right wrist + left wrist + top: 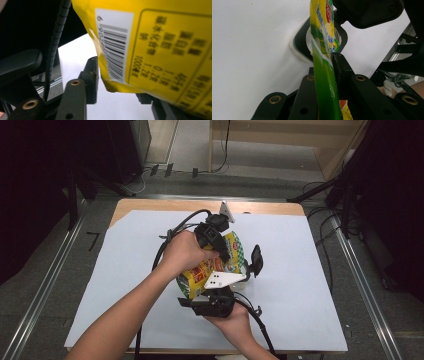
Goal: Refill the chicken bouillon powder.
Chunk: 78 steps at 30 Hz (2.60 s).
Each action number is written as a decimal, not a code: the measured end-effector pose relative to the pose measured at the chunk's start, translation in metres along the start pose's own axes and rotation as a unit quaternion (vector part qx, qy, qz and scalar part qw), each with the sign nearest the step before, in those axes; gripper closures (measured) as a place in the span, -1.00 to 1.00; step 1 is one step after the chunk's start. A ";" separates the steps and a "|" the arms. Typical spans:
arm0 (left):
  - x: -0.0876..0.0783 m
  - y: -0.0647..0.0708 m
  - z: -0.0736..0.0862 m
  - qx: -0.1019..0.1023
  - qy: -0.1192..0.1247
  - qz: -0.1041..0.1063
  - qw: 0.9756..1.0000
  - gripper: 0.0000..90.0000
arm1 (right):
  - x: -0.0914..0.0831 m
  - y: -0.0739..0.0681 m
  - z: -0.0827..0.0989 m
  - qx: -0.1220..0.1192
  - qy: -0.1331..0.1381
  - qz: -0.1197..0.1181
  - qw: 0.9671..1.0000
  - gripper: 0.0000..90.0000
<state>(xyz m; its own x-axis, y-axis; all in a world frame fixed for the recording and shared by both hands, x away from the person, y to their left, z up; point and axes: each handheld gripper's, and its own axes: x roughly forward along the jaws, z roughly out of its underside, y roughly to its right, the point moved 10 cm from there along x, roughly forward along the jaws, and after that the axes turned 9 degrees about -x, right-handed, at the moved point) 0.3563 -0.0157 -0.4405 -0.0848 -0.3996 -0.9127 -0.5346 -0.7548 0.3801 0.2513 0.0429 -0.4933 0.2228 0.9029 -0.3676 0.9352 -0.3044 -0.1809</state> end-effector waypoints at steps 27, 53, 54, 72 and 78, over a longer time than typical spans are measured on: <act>-0.003 -0.005 0.000 -0.028 0.015 0.003 0.999 0.95 | 0.004 0.008 0.006 0.003 -0.028 0.064 0.998 0.45; -0.001 -0.009 -0.015 -0.021 -0.026 -0.017 0.999 0.85 | -0.003 -0.001 -0.011 0.020 0.001 0.012 1.000 0.51; -0.001 -0.010 -0.015 -0.021 -0.030 -0.019 0.999 0.86 | -0.003 0.000 -0.011 0.014 -0.002 0.016 1.000 0.51; -0.007 -0.010 -0.017 -0.020 -0.026 -0.040 0.999 0.86 | -0.002 -0.001 -0.013 -0.024 -0.004 0.034 0.999 0.52; -0.010 -0.011 -0.018 -0.021 -0.022 -0.042 0.999 0.87 | -0.003 -0.001 -0.016 -0.016 0.006 0.030 0.999 0.53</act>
<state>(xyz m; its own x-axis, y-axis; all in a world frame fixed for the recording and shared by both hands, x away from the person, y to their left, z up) 0.3785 -0.0122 -0.4327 -0.0789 -0.3107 -0.9472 -0.5050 -0.8068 0.3067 0.2545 0.0456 -0.4771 0.2824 0.8870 -0.3654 0.9281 -0.3489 -0.1296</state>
